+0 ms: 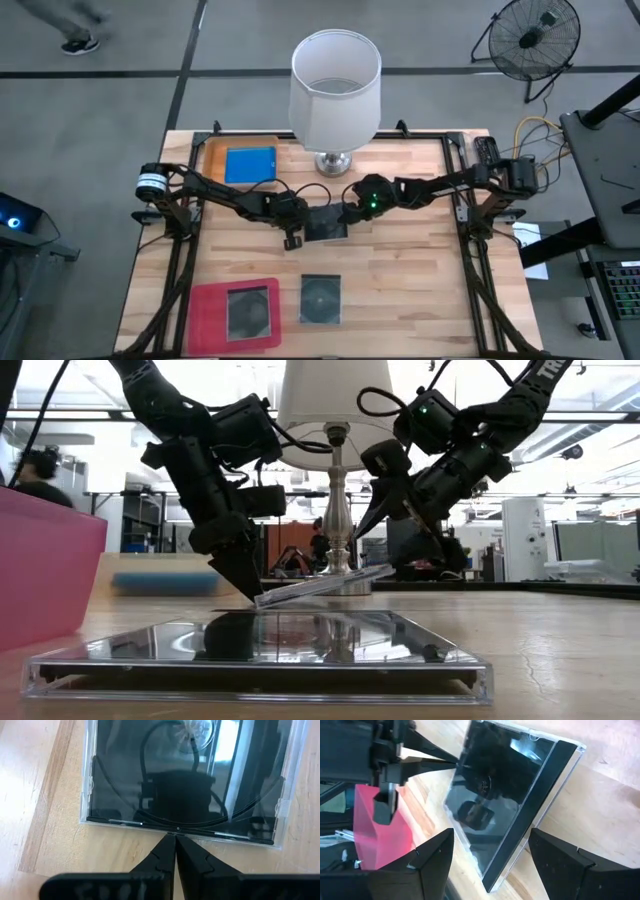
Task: Pick & place jewel cases by type
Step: Put the top black cd case into the pink bin
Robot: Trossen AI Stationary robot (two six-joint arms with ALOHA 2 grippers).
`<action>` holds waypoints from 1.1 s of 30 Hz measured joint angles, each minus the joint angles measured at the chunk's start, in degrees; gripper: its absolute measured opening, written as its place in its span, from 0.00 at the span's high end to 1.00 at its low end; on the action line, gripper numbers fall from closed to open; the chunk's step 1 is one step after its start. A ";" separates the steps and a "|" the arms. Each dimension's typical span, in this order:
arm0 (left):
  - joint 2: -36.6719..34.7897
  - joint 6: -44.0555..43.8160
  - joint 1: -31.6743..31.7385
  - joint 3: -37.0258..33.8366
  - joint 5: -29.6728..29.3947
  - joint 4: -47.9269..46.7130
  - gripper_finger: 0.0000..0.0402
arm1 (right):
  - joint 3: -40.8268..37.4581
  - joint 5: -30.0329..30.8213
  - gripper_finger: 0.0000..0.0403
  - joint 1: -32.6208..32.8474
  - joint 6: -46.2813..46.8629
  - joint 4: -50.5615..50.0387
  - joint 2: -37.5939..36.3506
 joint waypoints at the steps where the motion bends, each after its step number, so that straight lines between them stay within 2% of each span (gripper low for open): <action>1: 0.00 -0.01 0.00 0.00 0.02 0.00 1.00 | 0.00 0.00 0.38 0.00 -0.19 0.00 -0.29; 33: 3.61 -0.92 0.31 5.49 0.80 -6.71 1.00 | -0.04 -0.92 0.38 1.82 -0.62 1.06 -2.70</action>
